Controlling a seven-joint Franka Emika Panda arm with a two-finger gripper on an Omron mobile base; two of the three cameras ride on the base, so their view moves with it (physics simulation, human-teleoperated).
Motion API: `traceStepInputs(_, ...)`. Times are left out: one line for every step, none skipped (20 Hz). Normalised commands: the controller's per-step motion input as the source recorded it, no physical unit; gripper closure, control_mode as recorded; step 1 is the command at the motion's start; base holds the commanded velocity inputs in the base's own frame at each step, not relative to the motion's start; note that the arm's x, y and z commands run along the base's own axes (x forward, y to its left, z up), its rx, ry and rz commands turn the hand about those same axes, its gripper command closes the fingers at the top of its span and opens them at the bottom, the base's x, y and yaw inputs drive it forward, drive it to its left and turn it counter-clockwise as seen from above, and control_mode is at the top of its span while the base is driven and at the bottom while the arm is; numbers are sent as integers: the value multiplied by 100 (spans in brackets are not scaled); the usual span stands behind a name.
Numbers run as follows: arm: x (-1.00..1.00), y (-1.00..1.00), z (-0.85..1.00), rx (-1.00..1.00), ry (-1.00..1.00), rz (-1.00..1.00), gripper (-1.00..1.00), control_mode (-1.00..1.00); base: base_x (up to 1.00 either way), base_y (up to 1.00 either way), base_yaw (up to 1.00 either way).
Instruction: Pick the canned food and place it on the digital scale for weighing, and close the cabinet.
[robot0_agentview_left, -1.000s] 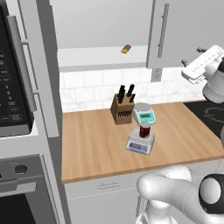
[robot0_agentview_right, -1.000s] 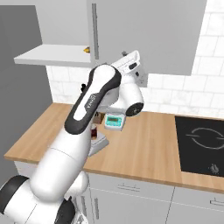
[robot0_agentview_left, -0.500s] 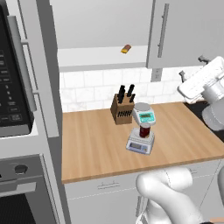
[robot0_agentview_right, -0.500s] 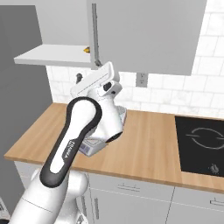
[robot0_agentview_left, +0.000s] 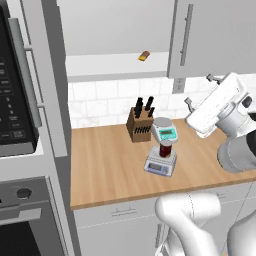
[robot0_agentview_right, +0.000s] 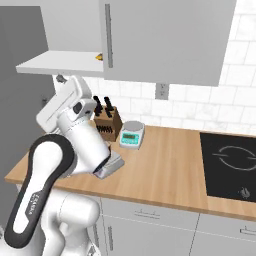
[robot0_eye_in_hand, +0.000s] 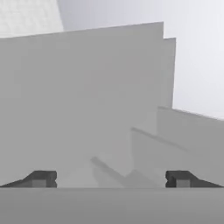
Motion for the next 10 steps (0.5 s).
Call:
traceStepInputs(-100, 100, 1, -34, -19, 25, -100, -100, 0, 0, 0)
traceStepInputs(-100, 100, 0, -35, -16, 22, -100, -100, 0, 0, 0)
traceStepInputs(-89, 100, 0, -29, -12, 20, -100, -100, 0, 0, 0)
traceStepInputs(-70, 100, 2, -20, -8, 15, -100, -100, 0, 0, 0)
traceStepInputs(-71, 100, 5, -15, -4, 13, -100, -100, 0, 0, 0)
traceStepInputs(-84, 100, 6, -11, -1, 12, -100, -100, 0, 0, 0)
traceStepInputs(-89, 100, 0, -8, -2, 11, -100, -100, 0, 0, 0)
traceStepInputs(-86, 100, 0, -4, -9, 11, -100, -100, 0, 0, 0)
traceStepInputs(-74, 100, -4, -1, -15, 9, -100, -100, 0, 0, 0)
traceStepInputs(-67, 100, 0, 0, -18, 6, -100, -100, 0, 0, 0)
